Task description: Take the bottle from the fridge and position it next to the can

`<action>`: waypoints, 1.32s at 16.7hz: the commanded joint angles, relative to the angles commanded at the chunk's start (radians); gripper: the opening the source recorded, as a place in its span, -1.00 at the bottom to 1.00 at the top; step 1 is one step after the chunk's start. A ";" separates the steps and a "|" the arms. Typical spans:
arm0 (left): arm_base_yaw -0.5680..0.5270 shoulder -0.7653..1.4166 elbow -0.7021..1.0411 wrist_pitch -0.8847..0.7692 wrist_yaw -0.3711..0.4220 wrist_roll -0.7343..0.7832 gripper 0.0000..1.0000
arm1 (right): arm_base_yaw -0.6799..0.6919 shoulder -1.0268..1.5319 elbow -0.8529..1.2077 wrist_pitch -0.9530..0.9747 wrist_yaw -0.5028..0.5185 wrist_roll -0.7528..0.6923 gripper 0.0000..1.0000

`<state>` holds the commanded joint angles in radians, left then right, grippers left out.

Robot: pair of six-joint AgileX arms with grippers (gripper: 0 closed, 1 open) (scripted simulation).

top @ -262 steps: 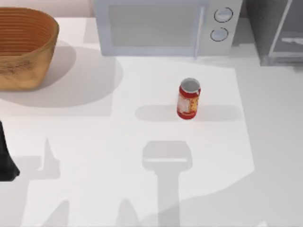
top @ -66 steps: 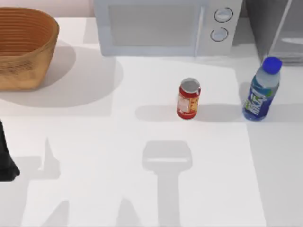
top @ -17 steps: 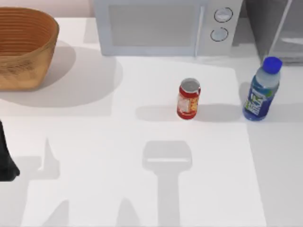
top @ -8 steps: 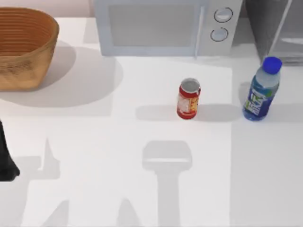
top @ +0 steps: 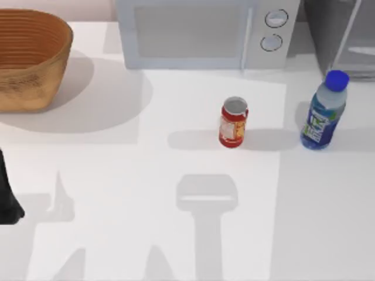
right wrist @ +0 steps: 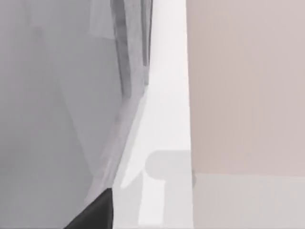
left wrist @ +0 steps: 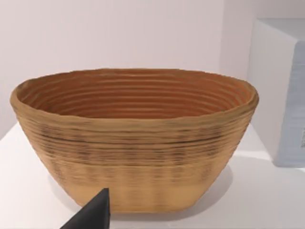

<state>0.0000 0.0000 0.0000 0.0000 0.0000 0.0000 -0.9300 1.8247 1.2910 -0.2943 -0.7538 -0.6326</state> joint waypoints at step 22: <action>0.000 0.000 0.000 0.000 0.000 0.000 1.00 | 0.888 -0.199 -0.299 0.350 0.720 0.616 1.00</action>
<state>0.0000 0.0000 0.0000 0.0000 0.0000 0.0000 -0.0420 1.6254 0.9915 0.0553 -0.0341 -0.0170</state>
